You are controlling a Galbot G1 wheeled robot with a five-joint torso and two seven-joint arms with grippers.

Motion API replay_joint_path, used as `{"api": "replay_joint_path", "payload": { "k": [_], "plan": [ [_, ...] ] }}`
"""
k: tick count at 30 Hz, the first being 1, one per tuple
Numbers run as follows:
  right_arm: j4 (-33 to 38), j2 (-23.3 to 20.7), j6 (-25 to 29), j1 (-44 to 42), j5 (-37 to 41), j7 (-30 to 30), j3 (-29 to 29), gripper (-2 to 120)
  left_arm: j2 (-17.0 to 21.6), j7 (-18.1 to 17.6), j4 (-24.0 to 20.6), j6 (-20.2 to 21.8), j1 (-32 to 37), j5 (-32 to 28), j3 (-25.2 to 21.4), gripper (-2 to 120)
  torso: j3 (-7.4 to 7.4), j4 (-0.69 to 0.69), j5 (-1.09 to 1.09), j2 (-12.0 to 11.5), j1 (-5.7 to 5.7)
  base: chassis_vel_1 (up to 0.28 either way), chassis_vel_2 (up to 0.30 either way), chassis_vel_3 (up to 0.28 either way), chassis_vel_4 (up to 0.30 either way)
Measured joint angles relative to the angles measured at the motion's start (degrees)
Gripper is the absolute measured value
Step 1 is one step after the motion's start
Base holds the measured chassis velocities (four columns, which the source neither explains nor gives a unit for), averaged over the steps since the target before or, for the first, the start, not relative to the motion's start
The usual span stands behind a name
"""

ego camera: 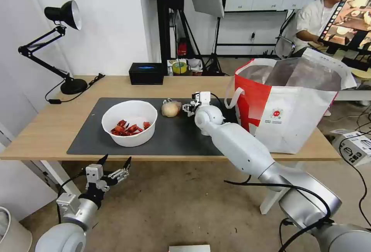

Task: Pick up the trash from the table and place it into the takeout bag.

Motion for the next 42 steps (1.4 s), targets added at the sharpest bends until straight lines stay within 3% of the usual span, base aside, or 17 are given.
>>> {"api": "replay_joint_path", "payload": {
  "k": [17, 25, 39, 42],
  "plan": [
    [0.3, -1.2, -0.6, -1.4, 0.2, -0.4, 0.1, 98, -0.1, 0.0, -0.3, 0.0, 0.3, 0.3, 0.1, 100, 0.0, 0.0, 0.0, 0.0, 0.0, 0.0, 0.0, 0.0, 0.0],
    [0.3, -1.5, -0.6, -1.5, 0.0, -2.1, 0.1, 78, -0.2, -0.1, -0.2, 0.0, 0.2, 0.4, 0.3, 100, 0.0, 0.0, 0.0, 0.0, 0.0, 0.0, 0.0, 0.0, 0.0],
    [0.1, -1.2, -0.3, -1.0, 0.0, -3.5, -0.5, 76, -0.6, -0.1, 0.1, 0.0, -0.1, 0.5, 0.9, 100, 0.0, 0.0, 0.0, 0.0, 0.0, 0.0, 0.0, 0.0, 0.0],
    [-0.1, -1.2, -0.3, -0.9, -0.1, -3.8, -0.5, 62, -0.4, -0.1, 0.1, 0.0, -0.2, 0.5, 0.9, 100, 0.0, 0.0, 0.0, 0.0, 0.0, 0.0, 0.0, 0.0, 0.0]
  ]
}}
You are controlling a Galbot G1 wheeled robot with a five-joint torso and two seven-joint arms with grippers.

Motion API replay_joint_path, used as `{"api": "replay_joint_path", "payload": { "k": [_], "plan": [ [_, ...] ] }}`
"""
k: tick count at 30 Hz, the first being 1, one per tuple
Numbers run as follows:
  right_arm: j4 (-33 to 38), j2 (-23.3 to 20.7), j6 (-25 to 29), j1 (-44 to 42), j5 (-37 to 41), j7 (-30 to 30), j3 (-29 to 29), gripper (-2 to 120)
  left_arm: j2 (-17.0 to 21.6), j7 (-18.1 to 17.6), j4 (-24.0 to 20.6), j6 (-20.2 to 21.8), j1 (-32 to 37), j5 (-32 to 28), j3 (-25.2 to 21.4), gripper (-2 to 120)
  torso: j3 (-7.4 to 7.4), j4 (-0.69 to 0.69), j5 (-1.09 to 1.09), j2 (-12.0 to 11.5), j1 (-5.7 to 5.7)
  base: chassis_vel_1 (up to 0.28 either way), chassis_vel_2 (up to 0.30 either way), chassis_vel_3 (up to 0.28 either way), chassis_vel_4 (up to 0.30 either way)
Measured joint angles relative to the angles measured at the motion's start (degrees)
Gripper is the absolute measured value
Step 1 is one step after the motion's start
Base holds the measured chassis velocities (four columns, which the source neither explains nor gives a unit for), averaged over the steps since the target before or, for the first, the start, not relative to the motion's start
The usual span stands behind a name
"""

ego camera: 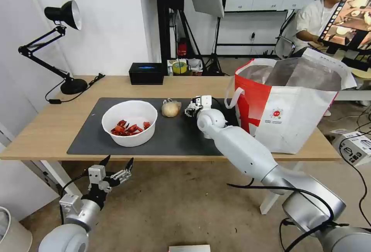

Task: Pick up the trash from the table and place it into the takeout bag.

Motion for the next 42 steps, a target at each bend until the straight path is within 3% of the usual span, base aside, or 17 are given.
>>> {"api": "replay_joint_path", "payload": {
  "k": [5, 8, 18, 31, 42],
  "plan": [
    [0.0, 0.0, 0.0, 0.0, 0.0, -0.2, -0.1, 49, 0.0, 0.0, 0.0, 0.0, -0.1, 0.0, 0.1, 100, 0.0, 0.0, 0.0, 0.0, 0.0, 0.0, 0.0, 0.0, 0.0],
    [0.0, -0.2, 0.0, -0.1, 0.0, -0.2, -0.1, 34, -0.1, 0.0, -0.1, 0.0, 0.0, 0.1, 0.3, 100, 0.0, 0.0, 0.0, 0.0, 0.0, 0.0, 0.0, 0.0, 0.0],
    [0.9, -1.1, 0.4, -0.7, 0.0, -0.3, 0.0, 0, -0.3, -0.1, -0.3, 0.0, 0.1, 0.4, 0.6, 100, 0.0, 0.0, 0.0, 0.0, 0.0, 0.0, 0.0, 0.0, 0.0],
    [7.1, -4.3, 3.4, -3.4, -0.9, -0.4, 1.6, 0, -0.9, -0.2, -0.9, 0.0, 0.6, 0.6, 0.7, 100, 0.0, 0.0, 0.01, 0.0, 0.0, 0.0, 0.0, 0.0, 0.0],
    [25.9, -13.0, 6.5, -9.6, -3.6, -0.5, 5.0, 0, -1.2, -0.2, -1.3, 0.0, 0.7, 0.7, 0.6, 100, 0.0, -0.01, 0.01, 0.0, 0.0, 0.0, 0.0, 0.0, 0.0]
  ]
}}
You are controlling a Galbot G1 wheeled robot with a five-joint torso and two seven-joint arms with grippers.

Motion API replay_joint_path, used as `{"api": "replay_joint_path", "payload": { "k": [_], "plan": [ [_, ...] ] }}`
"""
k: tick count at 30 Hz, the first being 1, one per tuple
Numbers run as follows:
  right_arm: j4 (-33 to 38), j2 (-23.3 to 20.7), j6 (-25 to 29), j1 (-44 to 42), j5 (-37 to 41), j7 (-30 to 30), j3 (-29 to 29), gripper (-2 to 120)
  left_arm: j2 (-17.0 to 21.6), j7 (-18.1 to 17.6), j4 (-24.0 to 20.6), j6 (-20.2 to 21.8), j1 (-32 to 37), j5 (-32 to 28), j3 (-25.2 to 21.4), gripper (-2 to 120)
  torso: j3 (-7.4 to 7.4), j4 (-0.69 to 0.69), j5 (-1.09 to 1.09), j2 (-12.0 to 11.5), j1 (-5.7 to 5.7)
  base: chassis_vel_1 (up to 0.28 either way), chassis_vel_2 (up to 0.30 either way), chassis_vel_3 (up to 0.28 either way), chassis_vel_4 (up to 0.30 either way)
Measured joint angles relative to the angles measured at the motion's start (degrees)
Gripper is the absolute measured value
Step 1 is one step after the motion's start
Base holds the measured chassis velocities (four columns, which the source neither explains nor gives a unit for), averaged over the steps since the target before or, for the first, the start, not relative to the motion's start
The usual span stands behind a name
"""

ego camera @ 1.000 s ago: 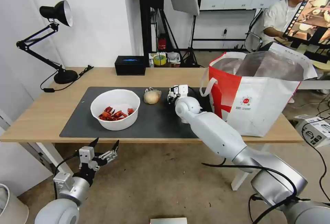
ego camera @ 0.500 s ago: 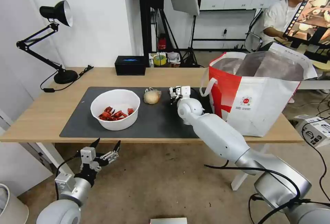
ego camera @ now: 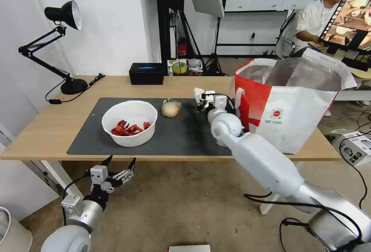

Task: Pick up the trash from the table and place it into the takeout bag.

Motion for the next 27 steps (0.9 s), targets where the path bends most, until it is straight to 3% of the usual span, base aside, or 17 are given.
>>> {"api": "replay_joint_path", "payload": {
  "k": [3, 13, 19, 22, 27],
  "plan": [
    [5.9, -2.4, 0.5, -2.0, -0.2, 0.1, 1.8, 0, -0.2, 0.0, 0.0, 0.0, 0.1, 0.2, 0.1, 100, 0.0, 0.01, -0.01, 0.0, 0.0, 0.0, 0.0, 0.0, 0.0],
    [15.8, -6.9, 1.9, -5.2, -2.3, 0.0, 6.0, 0, -0.4, 0.0, -0.2, 0.0, 0.3, 0.6, 0.3, 100, 0.0, 0.02, 0.0, 0.0, 0.0, 0.0, 0.0, 0.0, 0.0],
    [23.2, -13.8, 2.1, -8.9, -4.2, -1.4, 12.9, 0, -0.5, 0.0, -0.3, 0.0, 0.6, 0.8, 0.6, 100, 0.0, 0.01, 0.01, 0.0, 0.0, 0.0, 0.0, 0.0, 0.0],
    [24.5, -15.2, 2.2, -9.6, -4.0, -1.4, 14.4, 0, -0.5, -0.1, -0.3, 0.0, 0.5, 0.8, 0.7, 100, 0.0, 0.01, 0.01, 0.0, 0.0, 0.0, 0.0, 0.0, 0.0],
    [28.5, -19.6, 2.2, -10.7, -0.6, -1.1, 19.9, 0, -0.4, -0.1, -0.8, 0.0, 0.2, 1.3, 1.6, 100, 0.0, 0.01, -0.01, 0.0, 0.0, 0.0, 0.0, 0.0, 0.0]
  ]
}}
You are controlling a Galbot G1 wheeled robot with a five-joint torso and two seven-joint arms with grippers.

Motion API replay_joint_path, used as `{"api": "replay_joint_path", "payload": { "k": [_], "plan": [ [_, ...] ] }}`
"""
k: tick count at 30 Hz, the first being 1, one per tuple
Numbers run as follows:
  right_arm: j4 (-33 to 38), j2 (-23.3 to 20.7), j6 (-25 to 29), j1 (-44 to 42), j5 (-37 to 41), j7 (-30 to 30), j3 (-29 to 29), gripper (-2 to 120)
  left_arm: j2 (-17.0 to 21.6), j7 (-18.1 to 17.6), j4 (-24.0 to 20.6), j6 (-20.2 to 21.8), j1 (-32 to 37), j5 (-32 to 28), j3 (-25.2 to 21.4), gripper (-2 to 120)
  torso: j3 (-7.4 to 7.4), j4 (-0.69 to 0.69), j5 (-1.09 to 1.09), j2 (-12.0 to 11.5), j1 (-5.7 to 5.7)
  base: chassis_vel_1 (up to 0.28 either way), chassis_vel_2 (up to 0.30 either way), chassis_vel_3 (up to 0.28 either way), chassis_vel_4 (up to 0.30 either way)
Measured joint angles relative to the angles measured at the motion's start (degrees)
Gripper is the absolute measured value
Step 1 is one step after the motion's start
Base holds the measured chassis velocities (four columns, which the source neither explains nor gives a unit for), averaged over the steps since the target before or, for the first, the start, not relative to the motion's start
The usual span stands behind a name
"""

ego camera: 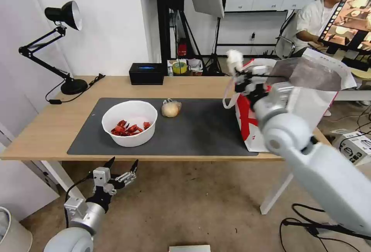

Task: Pick up the trash from the table and place it into the takeout bag.

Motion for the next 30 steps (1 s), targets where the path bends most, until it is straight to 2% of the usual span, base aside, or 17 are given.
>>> {"api": "replay_joint_path", "payload": {
  "k": [7, 13, 22, 25, 26, 28, 30],
  "plan": [
    [0.9, -4.0, 0.1, -1.0, 3.1, 0.4, 5.7, 0, -0.5, 0.0, -0.6, 0.1, 0.1, 0.9, 1.1, 100, 0.0, 0.01, 0.0, 0.0, 0.0, 0.0, 0.0, 0.0, 0.0],
    [-2.2, -5.1, 2.1, -4.2, 2.7, -1.4, 9.4, 0, -0.6, -0.1, -0.8, 0.1, 0.2, 1.3, 1.6, 100, 0.01, 0.0, 0.01, 0.0, 0.0, 0.0, 0.0, 0.0, 0.0],
    [-4.3, -5.3, 2.7, -8.2, 0.4, -2.1, 11.1, 0, -0.5, -0.1, -0.8, 0.0, 0.1, 1.3, 1.8, 100, 0.01, 0.0, 0.01, 0.0, 0.0, 0.0, 0.0, 0.0, 0.0],
    [-4.3, -5.3, 2.3, -8.7, -0.5, -1.2, 11.6, 12, -0.3, -0.1, -0.8, 0.0, 0.2, 1.3, 1.9, 100, 0.0, 0.0, 0.0, 0.0, 0.0, 0.0, 0.0, 0.0, 0.0],
    [-4.3, -5.3, 2.3, -8.7, -0.5, -1.2, 11.6, 12, -0.3, -0.1, -0.8, 0.0, 0.2, 1.3, 1.9, 100, 0.0, 0.0, 0.0, 0.0, 0.0, 0.0, 0.0, 0.0, 0.0],
    [-4.3, -5.4, 1.6, -8.9, -0.5, -0.9, 11.9, 24, -0.3, -0.1, -0.8, -0.1, 0.1, 1.3, 1.8, 100, 0.01, 0.01, 0.0, 0.0, 0.0, 0.0, 0.0, 0.0, 0.0],
    [-4.1, -5.6, 1.1, -9.1, -0.5, -0.8, 12.1, 28, -0.3, -0.1, -0.8, -0.1, 0.0, 1.3, 1.8, 100, 0.0, 0.0, 0.0, 0.0, 0.0, 0.0, 0.0, 0.0, 0.0]
  ]
}}
